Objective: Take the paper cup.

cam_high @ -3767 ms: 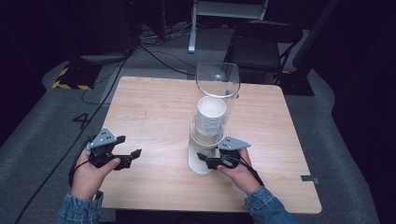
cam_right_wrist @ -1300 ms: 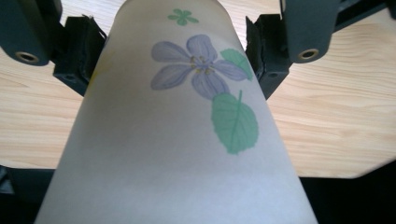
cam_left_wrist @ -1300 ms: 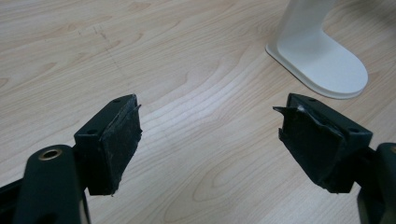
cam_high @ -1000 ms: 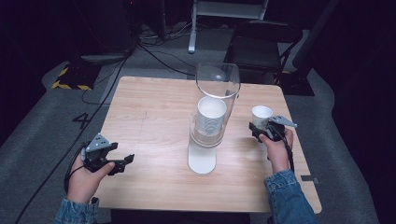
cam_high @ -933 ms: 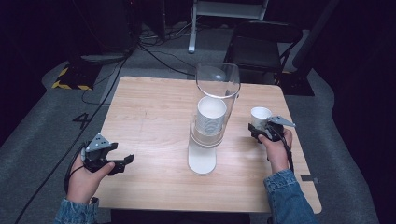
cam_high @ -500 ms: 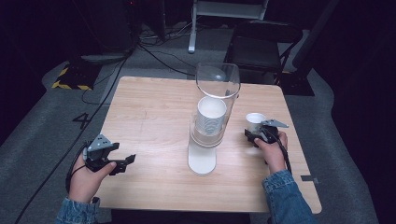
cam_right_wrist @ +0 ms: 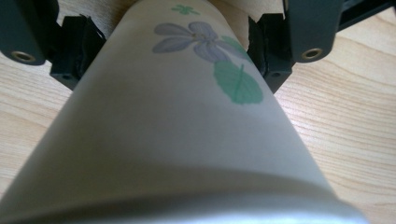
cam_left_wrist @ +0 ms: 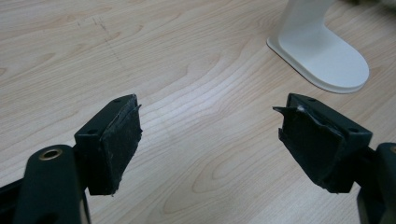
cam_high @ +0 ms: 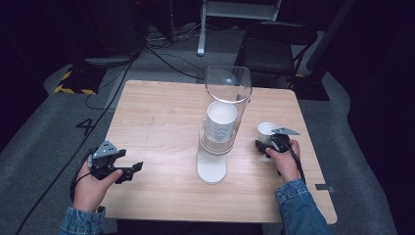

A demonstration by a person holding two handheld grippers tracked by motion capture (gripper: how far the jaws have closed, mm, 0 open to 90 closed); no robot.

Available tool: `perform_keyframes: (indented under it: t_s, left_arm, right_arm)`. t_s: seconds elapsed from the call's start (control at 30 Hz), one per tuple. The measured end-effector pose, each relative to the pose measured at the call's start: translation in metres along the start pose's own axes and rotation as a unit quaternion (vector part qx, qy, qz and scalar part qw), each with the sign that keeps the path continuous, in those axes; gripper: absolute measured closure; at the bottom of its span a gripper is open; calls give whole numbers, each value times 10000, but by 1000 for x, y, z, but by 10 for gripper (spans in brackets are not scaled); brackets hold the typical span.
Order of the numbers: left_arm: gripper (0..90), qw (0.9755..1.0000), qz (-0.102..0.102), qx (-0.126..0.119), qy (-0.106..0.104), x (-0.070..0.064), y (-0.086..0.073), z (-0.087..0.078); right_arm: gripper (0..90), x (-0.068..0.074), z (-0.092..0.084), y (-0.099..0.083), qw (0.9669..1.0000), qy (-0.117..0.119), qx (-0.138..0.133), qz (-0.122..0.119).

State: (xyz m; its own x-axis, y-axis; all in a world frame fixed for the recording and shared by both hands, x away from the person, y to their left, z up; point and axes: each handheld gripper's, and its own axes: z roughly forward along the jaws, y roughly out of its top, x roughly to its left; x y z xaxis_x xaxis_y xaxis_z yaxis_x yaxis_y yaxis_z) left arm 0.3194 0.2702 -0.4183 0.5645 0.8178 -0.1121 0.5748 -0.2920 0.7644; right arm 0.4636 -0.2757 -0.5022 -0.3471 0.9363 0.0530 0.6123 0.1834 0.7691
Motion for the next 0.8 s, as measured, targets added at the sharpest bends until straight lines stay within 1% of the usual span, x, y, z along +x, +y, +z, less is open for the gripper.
perform_keyframes:
  t_s: [0.1, 0.17, 0.2, 0.23, 0.3, 0.4, 0.5, 0.6, 0.67, 0.7, 0.73, 0.77, 0.8]
  left_arm:
    - [204, 10000, 15, 0, -8, 0, 1, 1]
    - [204, 10000, 24, 4, -15, 0, 2, 2]
    - [204, 10000, -7, 4, -31, -1, 2, 3]
    - [204, 10000, 35, 7, -32, 0, 3, 4]
    - [204, 10000, 17, 9, -59, 0, 3, 5]
    - [204, 10000, 39, 16, -65, 0, 4, 6]
    - [203, 9999, 65, 35, -85, 0, 6, 8]
    - [203, 9999, 63, 23, -108, -1, 7, 10]
    - [203, 9999, 106, 35, -101, -1, 8, 12]
    - [203, 9999, 83, 41, -114, -1, 8, 13]
    - [203, 9999, 57, 48, -114, -1, 8, 13]
    - [202, 9998, 110, 79, -120, -1, 8, 14]
    - [203, 9998, 101, 86, -126, -1, 8, 14]
  right_arm:
    - [298, -1, -2, -1, 10000, -1, -24, -2]
    - [259, -2, -3, -2, 10000, -1, 2, 18]
    - [239, -3, -3, -3, 10000, 5, 14, 54]
    - [215, -3, -4, -3, 10000, -6, 7, 74]
    - [204, -4, -6, -4, 10000, -13, 3, 99]
    - [159, -4, -10, -4, 9999, -7, -12, 117]
    - [159, -3, -15, -4, 10000, 12, -19, 86]
    - [159, -1, -23, -5, 9999, 56, -88, 54]
    - [160, -1, -31, -7, 9998, 147, -92, 37]
    - [160, -2, -34, -8, 9998, 176, -113, 48]
    - [160, -3, -38, -10, 9997, 185, -124, 50]
    - [160, -3, -42, -11, 9998, 172, -126, 39]
    - [159, -4, -47, -13, 9997, 162, -159, 23]
